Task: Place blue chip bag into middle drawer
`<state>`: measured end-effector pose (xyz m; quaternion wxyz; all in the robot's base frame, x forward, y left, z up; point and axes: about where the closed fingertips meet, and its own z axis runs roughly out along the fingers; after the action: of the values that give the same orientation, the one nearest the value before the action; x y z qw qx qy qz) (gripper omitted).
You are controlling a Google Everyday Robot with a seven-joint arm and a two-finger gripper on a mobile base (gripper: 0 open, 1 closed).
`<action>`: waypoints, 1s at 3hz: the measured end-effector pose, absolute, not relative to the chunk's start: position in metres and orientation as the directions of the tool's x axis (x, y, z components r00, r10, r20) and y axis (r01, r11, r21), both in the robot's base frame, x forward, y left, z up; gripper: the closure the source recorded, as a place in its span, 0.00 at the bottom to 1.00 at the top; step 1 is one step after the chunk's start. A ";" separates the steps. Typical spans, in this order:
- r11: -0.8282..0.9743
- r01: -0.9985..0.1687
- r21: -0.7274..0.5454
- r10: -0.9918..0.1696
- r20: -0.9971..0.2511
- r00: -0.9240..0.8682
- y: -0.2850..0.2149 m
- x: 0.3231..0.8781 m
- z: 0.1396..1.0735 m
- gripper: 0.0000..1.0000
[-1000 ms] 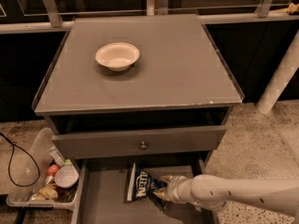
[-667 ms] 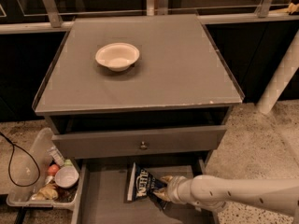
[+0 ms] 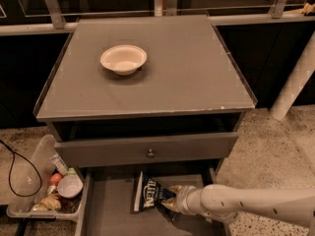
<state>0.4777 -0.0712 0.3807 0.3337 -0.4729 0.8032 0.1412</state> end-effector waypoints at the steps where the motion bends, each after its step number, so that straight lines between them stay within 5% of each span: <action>1: 0.513 -0.854 -0.089 -0.665 -0.670 -0.330 -0.071 0.478 0.381 0.27; 2: 0.513 -0.854 -0.089 -0.665 -0.670 -0.330 -0.071 0.478 0.381 0.03; 3: 0.513 -0.854 -0.089 -0.665 -0.670 -0.330 -0.071 0.478 0.381 0.00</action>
Offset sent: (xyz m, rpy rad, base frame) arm 0.0000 0.0000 0.0000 0.0000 0.0000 0.0000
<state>0.4777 -0.0711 0.3807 0.3337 -0.4729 0.8032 0.1413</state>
